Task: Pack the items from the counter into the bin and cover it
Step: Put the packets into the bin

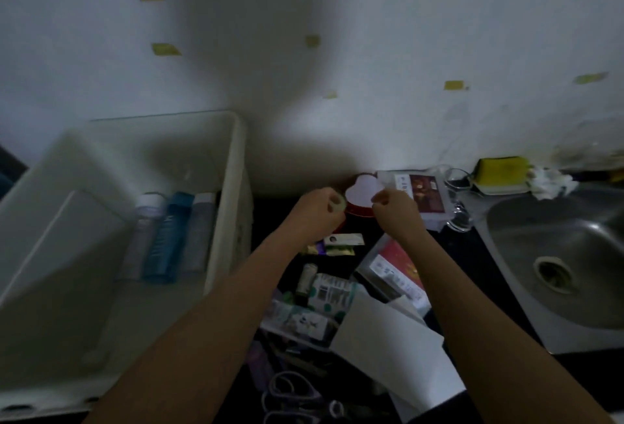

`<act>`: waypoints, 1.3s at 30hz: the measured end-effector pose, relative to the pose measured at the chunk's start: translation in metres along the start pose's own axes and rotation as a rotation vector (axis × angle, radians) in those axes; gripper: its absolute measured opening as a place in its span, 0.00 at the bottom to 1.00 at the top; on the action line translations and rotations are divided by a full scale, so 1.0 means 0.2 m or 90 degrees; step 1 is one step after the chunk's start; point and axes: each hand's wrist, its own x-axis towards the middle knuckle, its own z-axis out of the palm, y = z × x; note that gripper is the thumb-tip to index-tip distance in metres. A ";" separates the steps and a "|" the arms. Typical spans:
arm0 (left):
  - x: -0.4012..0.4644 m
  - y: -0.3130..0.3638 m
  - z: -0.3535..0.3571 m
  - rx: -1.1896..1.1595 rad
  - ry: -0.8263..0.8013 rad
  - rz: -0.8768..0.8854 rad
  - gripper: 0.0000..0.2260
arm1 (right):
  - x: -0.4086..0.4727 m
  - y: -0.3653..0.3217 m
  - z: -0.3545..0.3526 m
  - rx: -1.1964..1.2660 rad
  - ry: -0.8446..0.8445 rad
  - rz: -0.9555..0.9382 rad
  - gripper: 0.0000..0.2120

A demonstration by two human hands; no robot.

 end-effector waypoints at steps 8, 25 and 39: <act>0.13 0.01 0.39 -0.051 -0.136 -0.119 0.12 | 0.02 0.45 -0.06 0.062 -0.022 0.102 0.13; 0.29 -0.22 0.81 0.011 -0.255 -0.238 0.10 | 0.14 0.87 0.04 0.030 -0.039 0.174 0.12; 0.34 -0.20 0.75 -0.105 -0.097 -0.187 0.05 | 0.18 0.83 0.05 0.083 0.120 0.221 0.12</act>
